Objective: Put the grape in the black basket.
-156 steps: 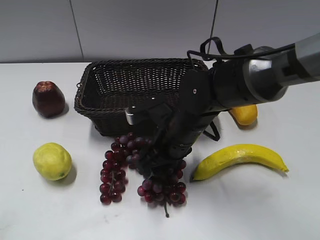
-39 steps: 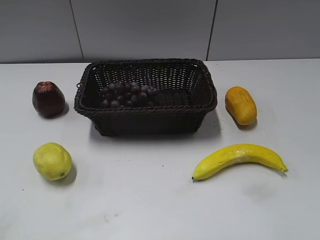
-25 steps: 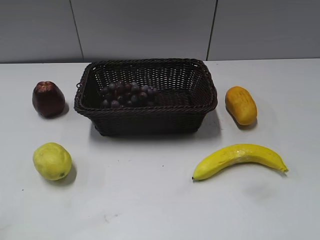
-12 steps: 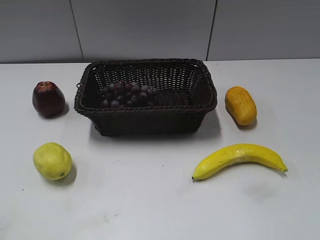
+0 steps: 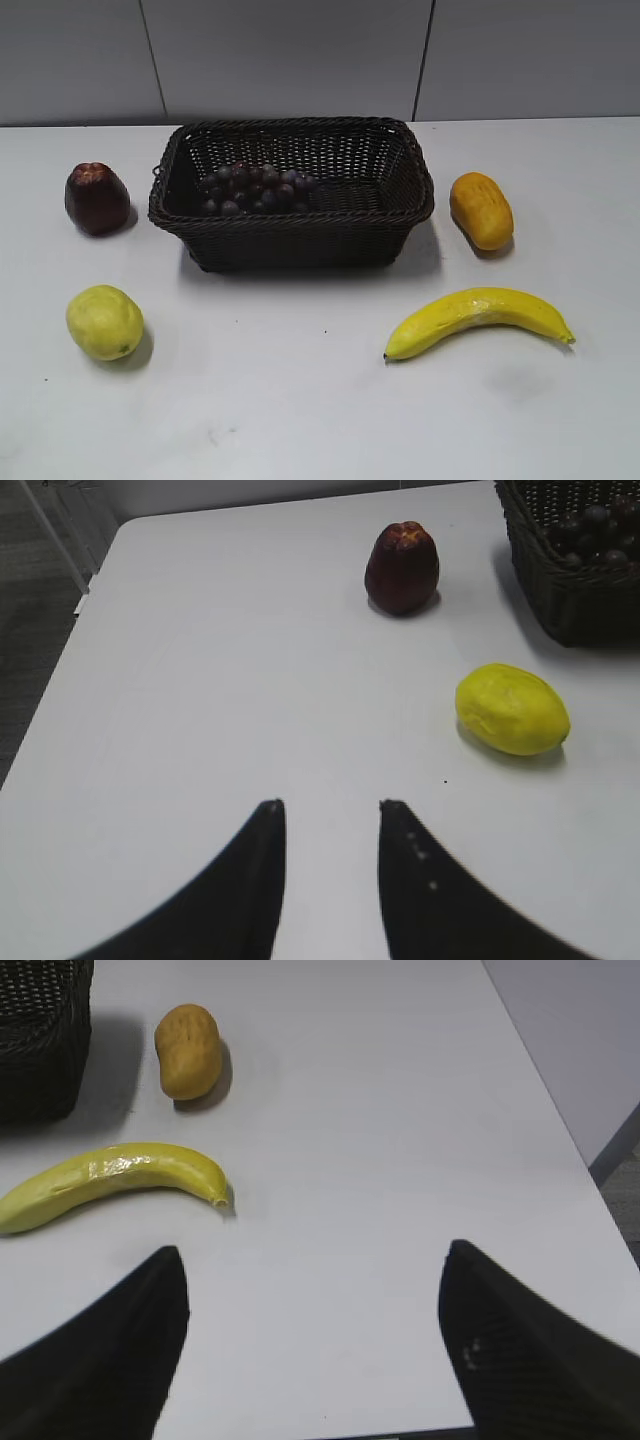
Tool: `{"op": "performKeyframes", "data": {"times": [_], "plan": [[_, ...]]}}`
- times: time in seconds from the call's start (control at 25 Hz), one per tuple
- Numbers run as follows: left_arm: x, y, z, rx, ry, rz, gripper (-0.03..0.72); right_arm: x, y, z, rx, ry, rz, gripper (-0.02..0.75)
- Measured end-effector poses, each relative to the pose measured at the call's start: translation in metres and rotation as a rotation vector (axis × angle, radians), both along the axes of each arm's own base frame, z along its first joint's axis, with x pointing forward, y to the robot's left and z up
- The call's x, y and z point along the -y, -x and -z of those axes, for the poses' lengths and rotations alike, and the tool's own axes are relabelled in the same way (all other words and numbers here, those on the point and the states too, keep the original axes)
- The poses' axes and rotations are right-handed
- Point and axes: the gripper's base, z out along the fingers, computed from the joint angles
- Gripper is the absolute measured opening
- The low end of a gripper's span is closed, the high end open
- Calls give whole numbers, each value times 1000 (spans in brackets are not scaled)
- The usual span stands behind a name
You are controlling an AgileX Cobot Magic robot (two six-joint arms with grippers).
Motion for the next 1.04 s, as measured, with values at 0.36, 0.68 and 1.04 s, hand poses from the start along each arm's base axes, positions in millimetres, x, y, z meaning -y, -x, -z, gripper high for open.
{"op": "performKeyframes", "data": {"times": [0.36,0.68,1.04], "plan": [[0,0,0,0,0,0,232,0,1,0,7,-5,-3,592],[0,0,0,0,0,0,232,0,1,0,7,-5,-3,592],[0,0,0,0,0,0,232,0,1,0,7,-4,-3,592]]}}
